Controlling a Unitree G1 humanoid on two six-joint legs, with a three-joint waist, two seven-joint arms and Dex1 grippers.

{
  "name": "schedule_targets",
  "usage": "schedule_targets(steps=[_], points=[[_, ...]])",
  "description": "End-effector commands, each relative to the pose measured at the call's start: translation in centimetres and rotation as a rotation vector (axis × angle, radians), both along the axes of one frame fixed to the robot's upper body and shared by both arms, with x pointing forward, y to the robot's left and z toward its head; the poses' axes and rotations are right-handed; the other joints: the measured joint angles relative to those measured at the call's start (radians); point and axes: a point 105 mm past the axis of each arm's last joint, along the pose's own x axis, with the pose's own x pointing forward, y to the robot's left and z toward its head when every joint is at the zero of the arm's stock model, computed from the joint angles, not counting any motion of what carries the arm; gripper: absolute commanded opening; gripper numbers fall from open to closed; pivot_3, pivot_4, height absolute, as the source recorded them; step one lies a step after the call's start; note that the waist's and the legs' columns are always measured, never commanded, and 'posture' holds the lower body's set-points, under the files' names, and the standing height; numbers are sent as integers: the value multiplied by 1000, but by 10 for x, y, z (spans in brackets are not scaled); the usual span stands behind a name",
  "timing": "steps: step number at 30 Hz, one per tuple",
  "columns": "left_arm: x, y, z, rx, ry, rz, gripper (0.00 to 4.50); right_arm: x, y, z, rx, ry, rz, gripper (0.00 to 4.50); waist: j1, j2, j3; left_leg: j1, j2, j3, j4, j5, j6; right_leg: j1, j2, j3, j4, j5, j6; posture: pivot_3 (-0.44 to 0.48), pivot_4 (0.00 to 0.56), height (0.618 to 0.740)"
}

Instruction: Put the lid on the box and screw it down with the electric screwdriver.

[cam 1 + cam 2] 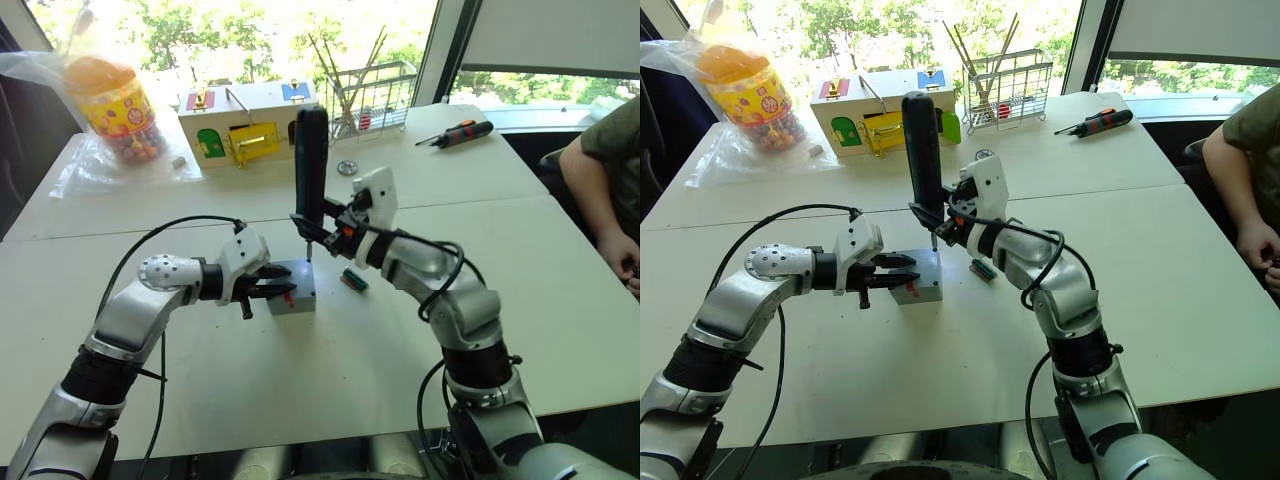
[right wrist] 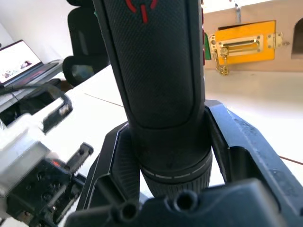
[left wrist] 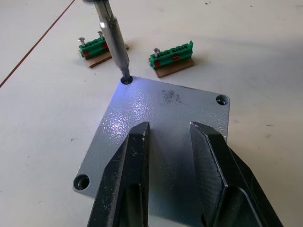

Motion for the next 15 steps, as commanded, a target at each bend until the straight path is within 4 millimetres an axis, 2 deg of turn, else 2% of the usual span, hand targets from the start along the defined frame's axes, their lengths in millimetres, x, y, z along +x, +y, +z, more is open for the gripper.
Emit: schedule_targets(steps=[1,3,6,10,12,15], points=[[-3,6,-21,38,75,20,1299,-12,-22,87,118,-199,-24,1720,-1,0,1,-3,0,0,1,4,-6,-2,-1,0,2,0,0,0,150,740],[-3,5,-17,17,72,15,1299,-8,-33,102,126,-197,-59,1720,-1,1,1,-4,-1,0,0,5,-8,-2,-1,-1,2,0,0,0,150,740],[-1,1,1,-55,64,6,1299,3,-52,105,107,-110,-136,1720,-2,0,1,-4,0,-1,-1,4,-7,-2,-1,-1,1,0,0,0,150,740],[-1,-6,42,-136,17,-39,1299,12,-91,88,-16,118,-185,1720,0,-4,10,-5,0,-1,0,2,-3,-2,-2,-1,1,0,0,0,150,740],[-5,-9,52,-113,-10,-76,1299,14,-115,75,-70,261,-226,1720,2,-3,15,-8,-1,-1,1,2,-3,-4,-2,-2,1,0,0,0,150,740],[-17,-12,60,-34,-45,-166,1299,12,-158,43,-196,489,-286,1720,-3,-2,19,-22,-1,0,5,5,-8,-16,-2,-2,2,1,0,0,150,740]])
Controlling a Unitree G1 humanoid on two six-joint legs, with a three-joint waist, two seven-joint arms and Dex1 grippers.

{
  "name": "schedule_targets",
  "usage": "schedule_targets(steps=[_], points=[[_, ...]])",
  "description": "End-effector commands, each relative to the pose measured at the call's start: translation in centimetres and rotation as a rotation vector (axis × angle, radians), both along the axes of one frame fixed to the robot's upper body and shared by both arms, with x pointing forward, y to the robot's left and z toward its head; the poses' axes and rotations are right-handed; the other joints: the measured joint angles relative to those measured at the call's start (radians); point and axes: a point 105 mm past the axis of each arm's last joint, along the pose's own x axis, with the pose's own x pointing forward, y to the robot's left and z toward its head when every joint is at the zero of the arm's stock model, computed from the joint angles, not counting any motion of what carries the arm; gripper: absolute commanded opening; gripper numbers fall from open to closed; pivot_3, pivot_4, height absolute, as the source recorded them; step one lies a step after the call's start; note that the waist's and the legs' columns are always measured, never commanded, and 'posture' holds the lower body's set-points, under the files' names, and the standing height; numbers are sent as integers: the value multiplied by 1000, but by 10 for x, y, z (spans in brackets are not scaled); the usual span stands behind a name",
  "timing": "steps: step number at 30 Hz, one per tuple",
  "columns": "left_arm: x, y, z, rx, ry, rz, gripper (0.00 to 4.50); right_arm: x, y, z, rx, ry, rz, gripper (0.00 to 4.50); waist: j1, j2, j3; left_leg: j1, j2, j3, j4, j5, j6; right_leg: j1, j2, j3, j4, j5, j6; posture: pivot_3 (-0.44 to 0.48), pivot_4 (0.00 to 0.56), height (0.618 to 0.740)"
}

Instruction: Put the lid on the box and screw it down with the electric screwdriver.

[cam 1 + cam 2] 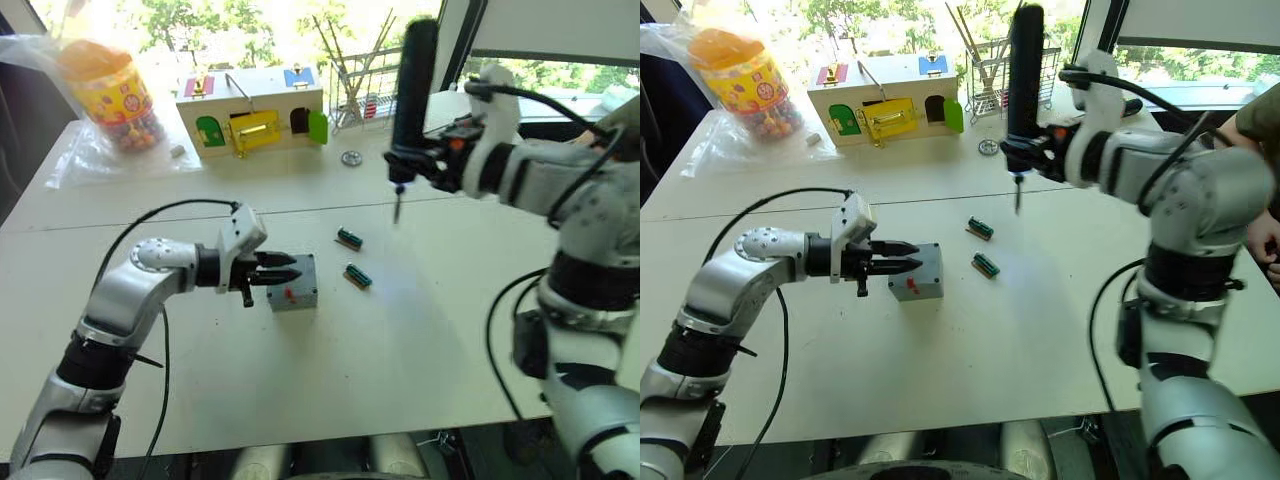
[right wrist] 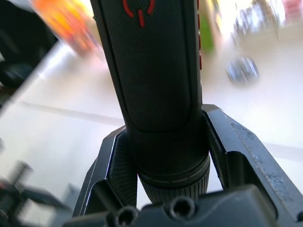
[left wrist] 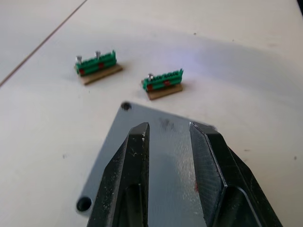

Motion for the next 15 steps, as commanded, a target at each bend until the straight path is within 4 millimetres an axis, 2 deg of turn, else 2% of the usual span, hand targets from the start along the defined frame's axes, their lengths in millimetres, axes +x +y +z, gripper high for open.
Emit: schedule_targets(steps=[1,6,9,15], points=[[-17,-4,17,66,-72,-112,1299,-13,-36,-12,-60,184,5,1720,-2,0,4,0,0,2,0,-1,1,0,-1,0,0,0,0,0,150,740],[-27,-5,17,121,-103,-153,1299,-20,-68,-63,-77,522,-65,1720,-29,0,11,0,1,8,-3,-1,2,-2,-2,0,-2,0,0,0,150,740],[-32,-8,14,115,-100,-155,1299,-19,-75,-78,-96,598,-71,1720,-31,2,15,0,1,8,1,-1,2,-1,-2,1,1,0,0,0,150,740],[-40,-6,-6,148,-74,-126,1299,-12,-78,-99,-143,690,-55,1720,-27,2,19,0,1,8,5,-2,4,-1,-2,1,2,0,0,0,150,740]])
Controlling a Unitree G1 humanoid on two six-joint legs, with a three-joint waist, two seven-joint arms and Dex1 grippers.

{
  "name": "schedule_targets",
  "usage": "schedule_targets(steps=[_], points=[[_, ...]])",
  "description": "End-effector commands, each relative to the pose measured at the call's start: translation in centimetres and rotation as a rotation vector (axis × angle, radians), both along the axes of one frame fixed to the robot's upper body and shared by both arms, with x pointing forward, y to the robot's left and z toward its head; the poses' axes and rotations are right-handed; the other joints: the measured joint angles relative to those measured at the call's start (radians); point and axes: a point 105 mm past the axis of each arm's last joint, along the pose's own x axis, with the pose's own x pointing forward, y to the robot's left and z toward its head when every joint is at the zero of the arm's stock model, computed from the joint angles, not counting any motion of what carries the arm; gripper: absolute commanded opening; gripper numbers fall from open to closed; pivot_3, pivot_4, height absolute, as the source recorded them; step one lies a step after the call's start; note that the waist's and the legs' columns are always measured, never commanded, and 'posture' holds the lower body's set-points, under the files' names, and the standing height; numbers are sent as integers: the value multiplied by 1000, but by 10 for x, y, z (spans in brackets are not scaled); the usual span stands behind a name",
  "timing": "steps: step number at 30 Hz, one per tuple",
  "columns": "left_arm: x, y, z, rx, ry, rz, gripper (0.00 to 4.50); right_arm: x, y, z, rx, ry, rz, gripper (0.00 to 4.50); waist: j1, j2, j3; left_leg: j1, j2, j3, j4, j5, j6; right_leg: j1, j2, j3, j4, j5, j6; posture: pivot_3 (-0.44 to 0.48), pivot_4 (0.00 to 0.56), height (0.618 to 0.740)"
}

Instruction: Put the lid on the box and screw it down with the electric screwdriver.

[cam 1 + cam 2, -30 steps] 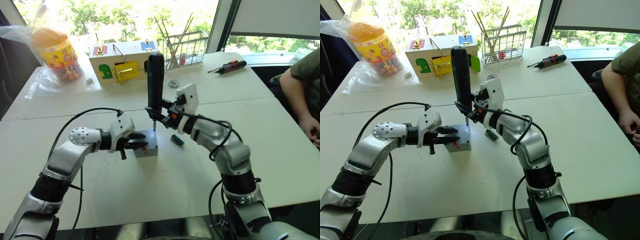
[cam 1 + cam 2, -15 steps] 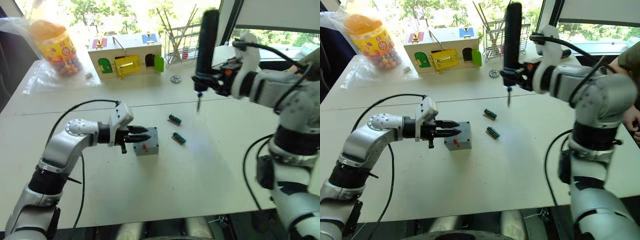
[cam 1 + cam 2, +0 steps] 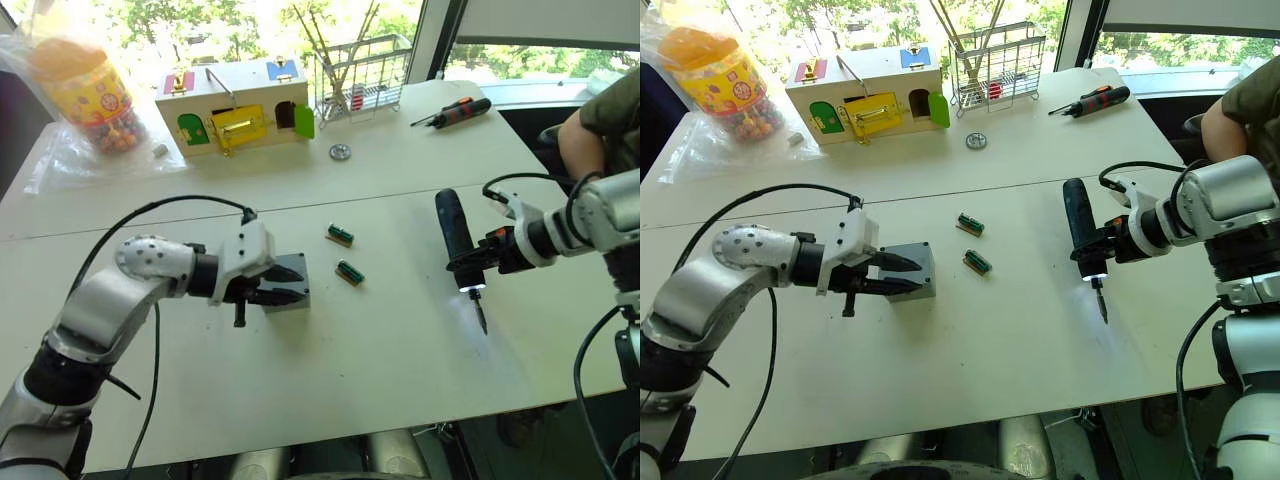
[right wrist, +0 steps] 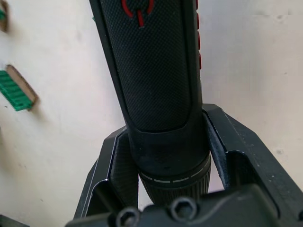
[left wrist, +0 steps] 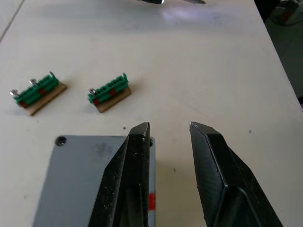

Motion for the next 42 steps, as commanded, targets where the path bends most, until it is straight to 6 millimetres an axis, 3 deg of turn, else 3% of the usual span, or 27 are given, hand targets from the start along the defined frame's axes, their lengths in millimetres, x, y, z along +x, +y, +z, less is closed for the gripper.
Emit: schedule_targets(steps=[1,13,15,20,27,31,34,37,39,41,42], points=[[-4,1,0,24,-39,8,1299,10,1,13,-7,-47,41,1720,2,-1,2,0,0,0,1,0,0,0,0,0,0,0,0,0,150,740],[-5,6,-9,22,-32,68,1299,19,3,-5,-53,32,94,1720,20,-2,3,-1,0,-1,5,-1,0,1,0,-1,0,0,0,0,150,740],[-3,9,-9,22,-31,79,1360,20,2,-5,-61,31,101,2763,23,-2,2,-1,0,-1,6,-1,0,2,1,-1,1,0,0,0,150,740],[7,16,-8,18,-30,115,1360,22,2,-2,-67,13,125,4482,27,-3,2,-1,0,-1,7,-1,0,3,1,-1,1,1,0,0,150,740],[20,23,-6,12,-34,140,1360,28,1,14,-44,-48,98,4482,28,-3,2,-1,-1,-1,7,-1,0,3,0,-1,1,1,0,0,150,740],[31,40,0,10,-52,218,1360,36,11,49,-89,-264,264,4482,27,-2,2,-1,-1,-1,6,-1,0,2,0,-1,1,1,0,0,150,740],[42,64,9,-3,-74,338,1360,34,44,98,-45,-499,434,4482,22,-2,2,-1,0,-1,5,-1,0,0,1,-2,2,1,0,0,150,740],[44,72,11,-29,-66,391,1360,20,68,108,-49,-634,591,4482,24,-2,2,-1,0,-2,4,-1,0,-1,1,-2,2,1,0,0,150,740],[47,81,10,-59,-66,457,1360,0,96,91,-1,-677,701,4482,29,-5,0,-1,0,-3,4,-1,0,1,1,-2,1,1,0,0,150,740],[52,88,-1,-61,-60,539,1360,-37,130,45,35,-694,880,4482,35,-8,-1,-1,0,-5,6,-1,0,3,1,-3,1,1,0,0,150,740],[51,90,-5,-61,-51,556,1360,-53,142,31,69,-698,927,4482,38,-9,-1,-1,0,-7,6,-1,0,4,1,-3,1,1,0,0,150,740]])
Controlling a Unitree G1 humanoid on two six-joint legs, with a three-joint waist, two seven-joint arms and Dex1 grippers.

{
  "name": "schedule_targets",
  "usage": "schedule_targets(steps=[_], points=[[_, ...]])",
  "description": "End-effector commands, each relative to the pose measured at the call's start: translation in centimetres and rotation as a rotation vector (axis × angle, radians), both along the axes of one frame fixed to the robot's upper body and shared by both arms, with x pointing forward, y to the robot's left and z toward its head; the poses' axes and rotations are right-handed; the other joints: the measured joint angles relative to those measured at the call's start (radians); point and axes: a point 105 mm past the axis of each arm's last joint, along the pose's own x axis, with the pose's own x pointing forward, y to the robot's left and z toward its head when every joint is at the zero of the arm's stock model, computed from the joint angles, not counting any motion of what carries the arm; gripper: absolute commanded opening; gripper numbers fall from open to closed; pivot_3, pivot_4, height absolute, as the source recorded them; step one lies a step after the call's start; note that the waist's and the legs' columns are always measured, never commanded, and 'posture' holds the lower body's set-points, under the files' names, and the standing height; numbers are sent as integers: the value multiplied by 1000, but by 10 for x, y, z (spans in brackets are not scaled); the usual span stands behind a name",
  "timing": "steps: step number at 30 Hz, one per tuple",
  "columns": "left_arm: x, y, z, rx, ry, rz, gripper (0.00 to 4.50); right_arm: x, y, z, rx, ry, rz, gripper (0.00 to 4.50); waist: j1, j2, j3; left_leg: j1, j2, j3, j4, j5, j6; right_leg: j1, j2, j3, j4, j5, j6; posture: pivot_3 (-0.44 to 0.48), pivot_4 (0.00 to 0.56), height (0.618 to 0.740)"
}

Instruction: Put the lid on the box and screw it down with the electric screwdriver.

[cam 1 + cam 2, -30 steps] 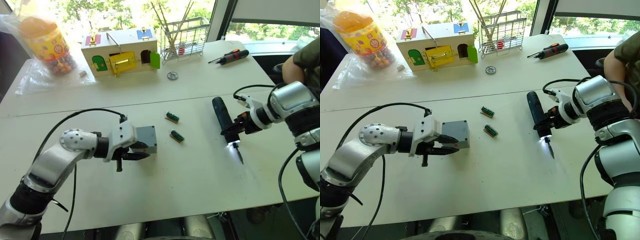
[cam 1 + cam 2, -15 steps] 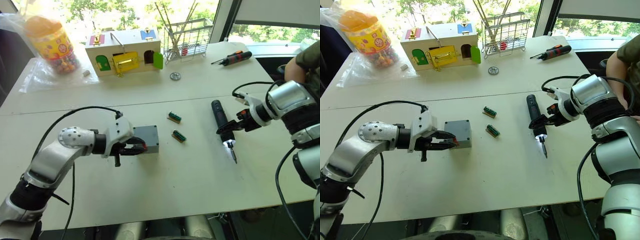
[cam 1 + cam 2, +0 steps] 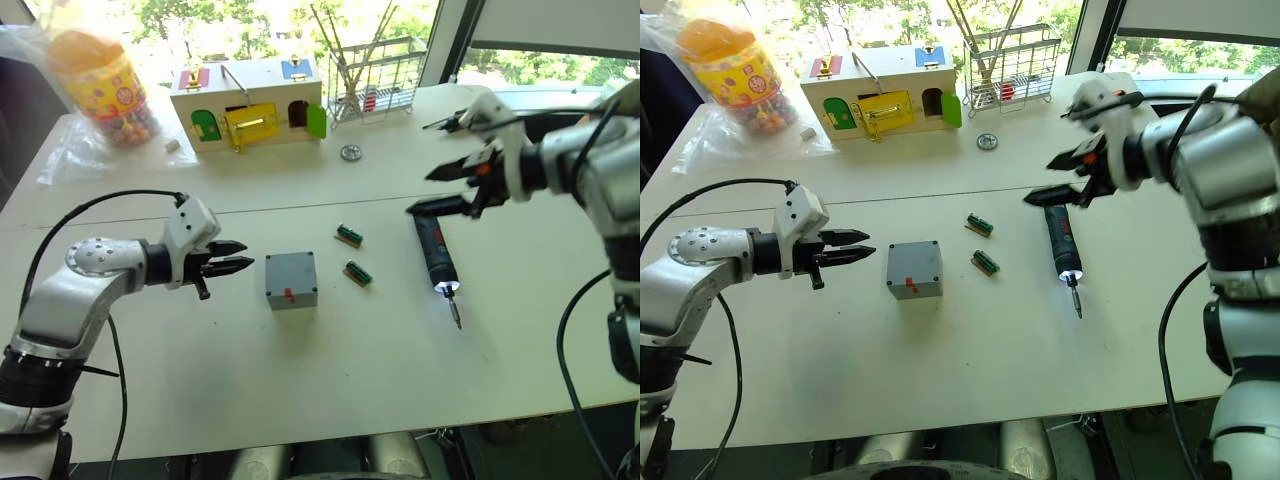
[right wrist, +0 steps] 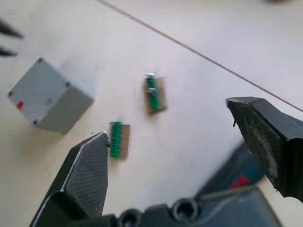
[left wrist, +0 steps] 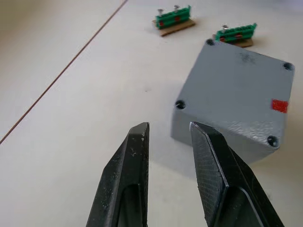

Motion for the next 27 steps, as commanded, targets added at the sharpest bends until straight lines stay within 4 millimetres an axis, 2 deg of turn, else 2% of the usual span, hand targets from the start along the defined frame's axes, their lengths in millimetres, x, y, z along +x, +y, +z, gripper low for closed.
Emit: schedule_targets(steps=[1,4,6,8,13,18,23,27], points=[[1,9,-7,-17,4,86,1360,-58,53,-39,74,-5,244,4482,5,-1,1,0,0,-1,0,0,0,1,0,0,0,0,0,0,150,740],[-7,7,-16,-12,50,76,1360,-74,65,-52,132,27,246,4482,5,3,4,-3,-3,0,4,1,0,-3,-2,2,4,1,1,0,150,740],[-10,0,-25,-20,76,78,1360,-72,75,-67,138,13,199,4482,5,-1,1,-1,-3,0,4,1,-1,-1,-1,2,3,2,2,0,150,740],[-10,-6,-28,-24,80,76,1360,-67,82,-70,172,0,157,4482,12,-3,0,4,-1,-1,2,1,-1,3,0,1,0,2,2,0,150,740],[-9,-10,-35,-1,94,52,1360,-62,94,-74,199,7,109,4482,13,-2,1,2,-1,-1,1,1,-1,1,0,1,1,2,2,0,150,740],[3,-24,-43,22,74,28,1360,-58,96,-95,141,73,42,4482,16,-2,1,2,-1,-1,2,1,-2,2,0,1,1,2,2,0,150,740],[12,-39,-43,-4,54,-6,1360,-61,118,-93,218,135,42,4482,10,-2,1,2,-1,-1,1,1,-2,2,1,1,1,2,2,0,150,740],[26,-38,-46,41,11,23,1360,-68,134,-91,258,201,47,4482,0,-2,1,2,-1,-2,1,2,-2,2,1,1,1,2,2,0,150,740]])
